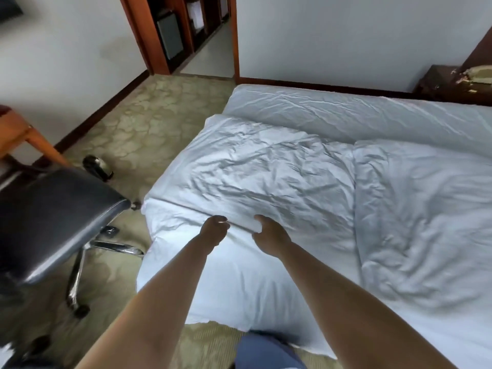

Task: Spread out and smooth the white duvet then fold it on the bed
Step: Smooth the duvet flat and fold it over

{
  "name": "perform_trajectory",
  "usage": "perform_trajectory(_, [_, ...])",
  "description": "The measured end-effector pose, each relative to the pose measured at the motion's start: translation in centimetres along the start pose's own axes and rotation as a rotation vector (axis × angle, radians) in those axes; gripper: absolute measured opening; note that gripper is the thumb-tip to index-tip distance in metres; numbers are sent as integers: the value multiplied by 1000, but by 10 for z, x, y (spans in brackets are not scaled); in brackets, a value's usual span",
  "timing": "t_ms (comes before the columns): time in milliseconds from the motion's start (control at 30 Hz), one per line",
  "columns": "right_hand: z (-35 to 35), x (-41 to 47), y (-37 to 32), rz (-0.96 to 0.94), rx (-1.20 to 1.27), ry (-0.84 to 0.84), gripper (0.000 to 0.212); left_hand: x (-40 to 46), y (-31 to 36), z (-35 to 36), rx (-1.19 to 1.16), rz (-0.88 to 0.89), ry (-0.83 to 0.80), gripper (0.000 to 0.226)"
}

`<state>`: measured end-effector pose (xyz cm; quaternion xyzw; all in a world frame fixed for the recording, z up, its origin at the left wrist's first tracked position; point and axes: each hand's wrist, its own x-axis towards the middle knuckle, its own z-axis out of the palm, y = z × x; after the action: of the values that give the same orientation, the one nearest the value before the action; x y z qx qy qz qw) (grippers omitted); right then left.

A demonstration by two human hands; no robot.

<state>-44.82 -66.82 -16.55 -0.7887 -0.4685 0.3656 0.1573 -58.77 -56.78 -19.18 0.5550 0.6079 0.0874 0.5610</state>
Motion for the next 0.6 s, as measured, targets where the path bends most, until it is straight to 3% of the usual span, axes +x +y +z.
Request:
perform_trajectory(167, [21, 70, -45, -52, -29, -43, 60, 60, 1, -52, 2, -13, 46, 32])
perform_trajectory(433, [65, 165, -100, -74, 0, -177, 58, 138, -13, -135, 45, -172, 144, 31])
perform_trajectory(600, [81, 222, -138, -44, -12, -146, 53, 188, -24, -187, 63, -218, 132, 34])
